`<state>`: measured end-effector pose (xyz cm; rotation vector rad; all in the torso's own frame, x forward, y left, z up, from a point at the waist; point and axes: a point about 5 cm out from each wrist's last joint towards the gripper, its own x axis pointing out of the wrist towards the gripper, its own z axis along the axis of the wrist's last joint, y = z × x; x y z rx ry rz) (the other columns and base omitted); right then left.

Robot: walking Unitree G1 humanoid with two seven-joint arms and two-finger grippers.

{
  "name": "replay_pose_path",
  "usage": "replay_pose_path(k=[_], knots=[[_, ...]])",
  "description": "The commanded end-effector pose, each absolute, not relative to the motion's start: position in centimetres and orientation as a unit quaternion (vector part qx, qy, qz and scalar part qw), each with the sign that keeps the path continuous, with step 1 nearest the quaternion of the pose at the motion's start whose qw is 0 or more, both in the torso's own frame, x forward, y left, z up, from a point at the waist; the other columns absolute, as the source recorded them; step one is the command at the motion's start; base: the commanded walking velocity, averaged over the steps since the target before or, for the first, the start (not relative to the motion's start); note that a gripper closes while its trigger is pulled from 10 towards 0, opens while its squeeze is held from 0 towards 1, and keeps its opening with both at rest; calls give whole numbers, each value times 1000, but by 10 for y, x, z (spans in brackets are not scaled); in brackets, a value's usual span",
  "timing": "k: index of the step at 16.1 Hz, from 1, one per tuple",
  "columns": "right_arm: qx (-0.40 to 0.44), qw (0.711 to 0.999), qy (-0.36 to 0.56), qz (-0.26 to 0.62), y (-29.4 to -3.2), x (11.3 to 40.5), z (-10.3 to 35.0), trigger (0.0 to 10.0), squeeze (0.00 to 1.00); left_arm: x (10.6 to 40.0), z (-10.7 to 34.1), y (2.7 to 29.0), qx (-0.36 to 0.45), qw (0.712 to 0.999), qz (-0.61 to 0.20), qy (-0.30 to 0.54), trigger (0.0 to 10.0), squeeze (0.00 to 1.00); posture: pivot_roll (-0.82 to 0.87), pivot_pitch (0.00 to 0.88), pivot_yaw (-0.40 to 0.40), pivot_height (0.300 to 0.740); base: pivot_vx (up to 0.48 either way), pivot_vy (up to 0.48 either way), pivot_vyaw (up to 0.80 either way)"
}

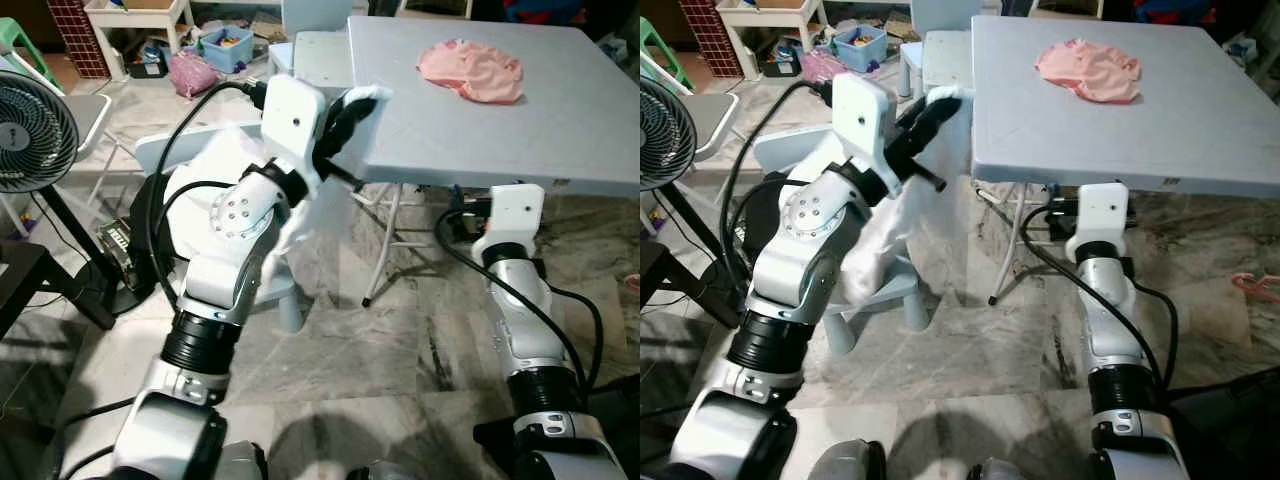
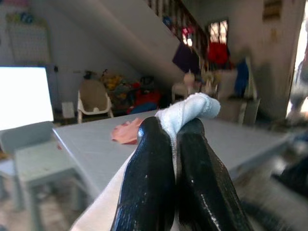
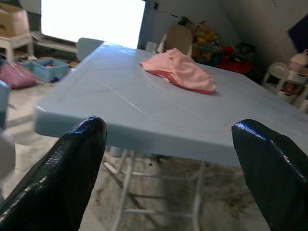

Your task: Hang hanger

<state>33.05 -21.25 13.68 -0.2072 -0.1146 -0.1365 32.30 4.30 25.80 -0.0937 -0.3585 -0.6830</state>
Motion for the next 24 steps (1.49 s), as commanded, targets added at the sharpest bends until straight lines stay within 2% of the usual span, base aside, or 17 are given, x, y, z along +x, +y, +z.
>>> replay_pose_path(k=[1, 3, 4, 5, 7, 10, 13, 14, 20, 24], knots=[[-106, 989, -57, -81, -216, 332, 137, 10000, 0, 319, 276, 44, -86, 920, -332, -188, 10000, 0, 11, 41, -20, 740, 0, 0, 0], [-119, 987, -62, -90, -213, 334, 139, 10000, 0, 324, 273, 58, -105, 930, -301, -181, 10000, 0, 13, 39, -20, 740, 0, 0, 0], [-127, 985, -65, -100, -214, 335, 140, 10000, 0, 328, 266, 73, -114, 939, -282, -163, 10000, 0, 16, 39, -18, 740, 0, 0, 0], [-131, 983, -66, -108, -216, 335, 141, 10000, 0, 330, 255, 86, -85, 950, -262, -150, 10000, 0, 16, 40, -16, 740, 0, 0, 0], [-132, 981, -63, -125, -223, 333, 140, 10000, 0, 324, 206, 125, -18, 978, -189, -89, 10000, 0, 16, 40, -16, 740, 0, 0, 0], [-119, 985, -56, -115, -224, 330, 135, 10000, 0, 300, 150, 149, 11, 987, -158, -4, 10000, 0, 29, 52, -26, 740, 0, 0, 0], [-86, 992, -54, -70, -211, 330, 132, 10000, 0, 289, 120, 154, 17, 988, -149, 31, 10000, 0, 29, 54, -36, 740, 0, 0, 0], [-85, 993, -63, -49, -205, 330, 135, 10000, 0, 289, 118, 152, -4, 989, -145, 33, 10000, 0, 24, 54, -35, 740, 0, 0, 0], [-75, 995, -61, -26, -204, 329, 135, 10000, 0, 302, 130, 145, -19, 987, -159, -4, 10000, 0, 11, 42, -35, 740, 0, 0, 0], [-75, 995, -63, -17, -201, 331, 137, 10000, 0, 304, 131, 133, -28, 984, -174, -12, 10000, 0, 7, 45, -37, 740, 0, -375, 0]])
